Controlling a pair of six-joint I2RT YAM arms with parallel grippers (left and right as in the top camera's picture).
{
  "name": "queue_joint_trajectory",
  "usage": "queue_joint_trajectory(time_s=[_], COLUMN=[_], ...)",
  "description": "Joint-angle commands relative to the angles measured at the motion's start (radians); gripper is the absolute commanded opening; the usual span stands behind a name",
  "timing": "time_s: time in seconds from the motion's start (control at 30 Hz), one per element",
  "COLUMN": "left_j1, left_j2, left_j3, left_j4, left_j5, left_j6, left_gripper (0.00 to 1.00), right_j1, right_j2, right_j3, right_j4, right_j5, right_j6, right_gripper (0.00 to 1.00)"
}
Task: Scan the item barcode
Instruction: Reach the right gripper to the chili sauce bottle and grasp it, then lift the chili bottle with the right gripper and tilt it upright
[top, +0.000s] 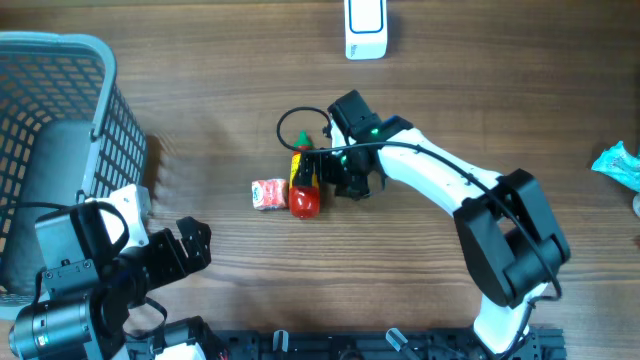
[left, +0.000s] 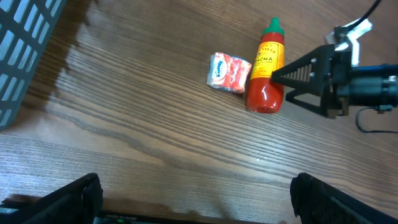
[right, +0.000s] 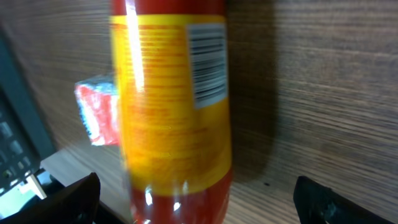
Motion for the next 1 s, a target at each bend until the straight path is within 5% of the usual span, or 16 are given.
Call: queue_joint_trajectory(time_s=[0.0,0.23,0.33,0.47,0.6,0.8,0.97], left_j1=[0.001,0.001,0.001,0.001,0.001,0.001,0.001], left_j2=[-0.002,-0.002,-0.002,-0.002,-0.002,-0.002,-0.002], left_j3=[-0.001,-0.001,-0.001,-0.001,-0.001,-0.001,-0.001], left_j4=[0.002,0.002,0.002,0.002,0.003,0.002,0.002], left_j5=[-0.003,-0.003,-0.003,-0.003,-0.003,-0.003,-0.003], left_j6=[-0.009,-0.009,-0.009,-0.009,-0.009,-0.009,-0.009], left_gripper=[1.00,1.00,1.00,1.00,1.00,1.00,1.00], right_j1=[0.024,0.118,0.131,0.109,0.020,-0.182,-0.238], right_j2=[0.034,0.097,0.103,0.102,0.093,0.083,0.083], right_j3=[-0.002,-0.002,-0.002,-0.002,0.020,0.023,0.023], right_j4=[0.023,0.052,-0.004,-0.022,-0.018,-0.045,-0.033], right_j5=[-0.023,0.141,0.267,0.201,-0.087,-0.847,-1.031], right_j6=[0.057,0.208,0.317,0.293,0.074,-0.521,-0.716], right_gripper=[1.00,0.96,0.70,0.55,0.48,0.49,0.54])
